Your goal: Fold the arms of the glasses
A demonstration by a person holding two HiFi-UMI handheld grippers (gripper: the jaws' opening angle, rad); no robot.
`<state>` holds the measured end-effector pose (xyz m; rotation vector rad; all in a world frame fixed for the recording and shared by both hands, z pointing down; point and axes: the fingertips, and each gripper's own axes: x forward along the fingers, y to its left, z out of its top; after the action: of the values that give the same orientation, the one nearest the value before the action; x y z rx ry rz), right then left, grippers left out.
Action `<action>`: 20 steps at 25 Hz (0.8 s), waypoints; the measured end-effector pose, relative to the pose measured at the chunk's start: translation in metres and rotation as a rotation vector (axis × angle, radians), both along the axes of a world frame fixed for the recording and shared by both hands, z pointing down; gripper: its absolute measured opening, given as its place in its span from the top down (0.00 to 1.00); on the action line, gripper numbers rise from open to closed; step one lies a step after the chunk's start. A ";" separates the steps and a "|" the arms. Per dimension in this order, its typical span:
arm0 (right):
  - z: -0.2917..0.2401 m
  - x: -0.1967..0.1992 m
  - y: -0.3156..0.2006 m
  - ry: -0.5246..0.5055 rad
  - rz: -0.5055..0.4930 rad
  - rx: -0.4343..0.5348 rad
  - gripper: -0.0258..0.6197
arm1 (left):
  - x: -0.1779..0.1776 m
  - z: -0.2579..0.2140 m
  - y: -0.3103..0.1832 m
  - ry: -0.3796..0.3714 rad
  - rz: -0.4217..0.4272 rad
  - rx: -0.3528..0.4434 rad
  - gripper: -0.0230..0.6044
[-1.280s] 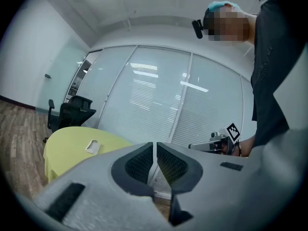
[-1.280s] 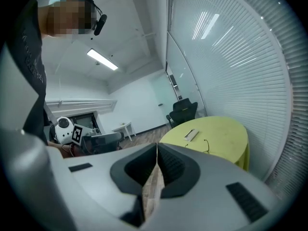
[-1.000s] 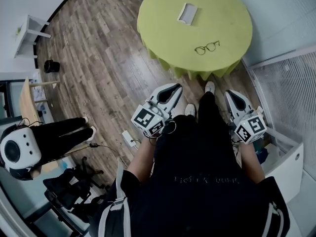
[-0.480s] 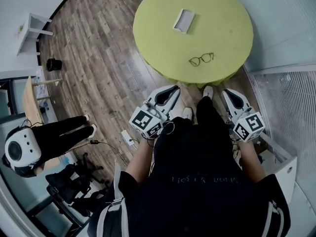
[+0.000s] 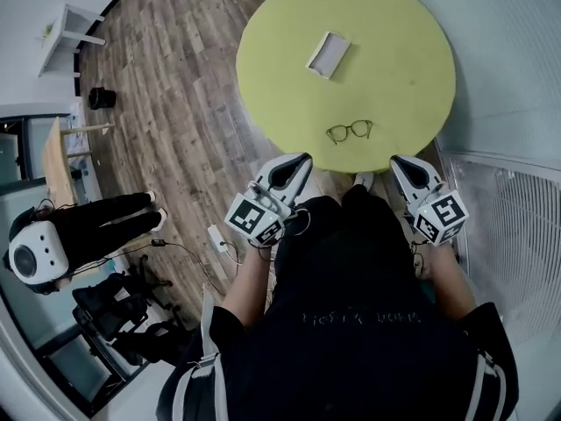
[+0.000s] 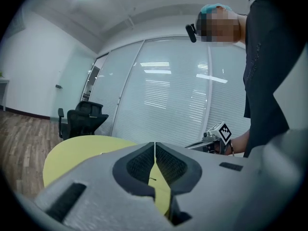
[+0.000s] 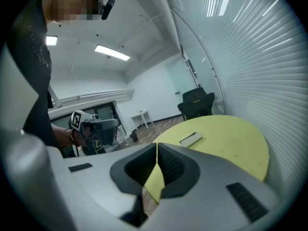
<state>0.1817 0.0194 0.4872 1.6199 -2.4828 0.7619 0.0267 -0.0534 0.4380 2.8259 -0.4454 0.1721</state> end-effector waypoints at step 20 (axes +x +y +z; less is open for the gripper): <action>0.092 0.002 -0.059 0.367 -0.425 -0.105 0.91 | 0.015 0.073 -0.012 -0.143 -0.015 -0.025 0.93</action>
<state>0.1838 -0.0393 0.5794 1.0281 -2.3458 0.4773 0.0420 -0.0658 0.5105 2.7960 -0.4918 0.3760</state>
